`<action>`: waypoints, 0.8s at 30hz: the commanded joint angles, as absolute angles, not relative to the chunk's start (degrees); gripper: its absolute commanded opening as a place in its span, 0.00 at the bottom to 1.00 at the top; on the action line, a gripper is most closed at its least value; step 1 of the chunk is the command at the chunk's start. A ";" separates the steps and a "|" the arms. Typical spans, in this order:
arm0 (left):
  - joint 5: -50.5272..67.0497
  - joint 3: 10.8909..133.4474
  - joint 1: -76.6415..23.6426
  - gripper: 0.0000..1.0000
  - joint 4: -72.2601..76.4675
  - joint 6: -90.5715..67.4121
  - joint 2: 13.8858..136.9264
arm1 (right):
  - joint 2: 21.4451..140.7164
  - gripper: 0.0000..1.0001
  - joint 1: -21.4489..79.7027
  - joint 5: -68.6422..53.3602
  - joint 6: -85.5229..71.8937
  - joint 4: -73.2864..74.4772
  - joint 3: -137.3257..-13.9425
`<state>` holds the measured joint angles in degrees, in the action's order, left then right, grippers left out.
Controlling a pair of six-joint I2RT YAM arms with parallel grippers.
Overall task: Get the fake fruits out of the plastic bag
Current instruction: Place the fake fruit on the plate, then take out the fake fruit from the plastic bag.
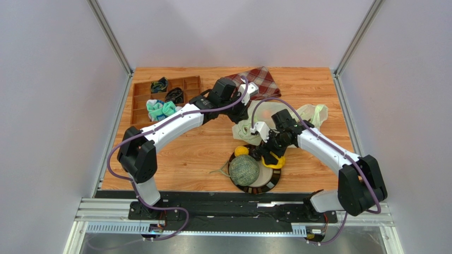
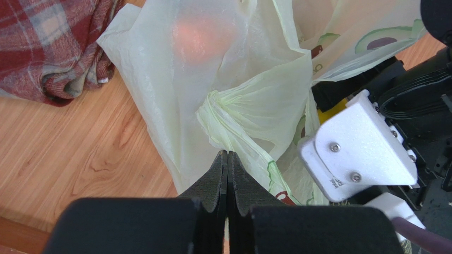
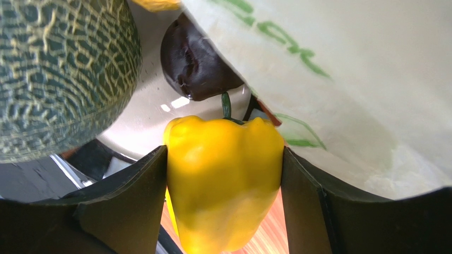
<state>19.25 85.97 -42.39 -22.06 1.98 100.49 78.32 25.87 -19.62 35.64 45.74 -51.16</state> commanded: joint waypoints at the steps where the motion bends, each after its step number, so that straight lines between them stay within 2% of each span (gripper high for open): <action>1: 20.48 87.36 -42.63 0.00 -21.36 2.11 99.05 | 78.93 0.56 25.66 -21.61 30.24 45.87 -51.68; 3: 20.57 87.45 -42.63 0.00 -21.10 2.11 99.14 | 77.70 0.60 25.66 -22.93 30.06 47.10 -50.11; 5: 20.74 87.36 -42.63 0.00 -20.83 1.85 99.40 | 75.77 0.71 25.66 -24.25 31.02 49.29 -49.40; 6: 20.83 87.36 -42.71 0.00 -20.66 1.76 99.40 | 75.07 0.93 25.66 -24.43 31.20 50.00 -48.96; 7: 20.83 87.45 -42.63 0.00 -20.57 1.67 99.58 | 74.62 1.00 25.66 -25.39 31.72 51.05 -49.13; 12: 21.45 87.89 -42.63 0.00 -20.48 1.23 99.93 | 69.35 1.00 25.31 -27.15 32.26 59.75 -55.79; 17: 21.79 87.80 -42.63 0.00 -20.83 0.97 99.32 | 66.88 0.97 25.05 -30.68 30.59 68.10 -76.96; 20: 22.67 87.54 -42.71 0.00 -21.18 0.53 98.44 | 68.11 0.88 24.18 -28.92 30.50 67.95 -85.06; 21: 22.85 87.19 -42.63 0.00 -21.27 0.53 97.92 | 68.55 0.83 23.65 -28.83 30.50 67.33 -85.95; 23: 23.29 86.92 -42.63 0.00 -21.44 0.53 97.47 | 70.13 0.79 21.36 -28.83 30.32 63.48 -85.70; 24: 23.29 86.92 -42.63 0.00 -21.53 0.61 97.30 | 70.92 0.73 20.75 -28.57 30.32 62.24 -84.91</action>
<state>21.23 85.97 -42.39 -22.02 1.32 100.44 68.40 23.42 -28.60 31.40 63.86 -85.56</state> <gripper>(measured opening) 0.007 0.804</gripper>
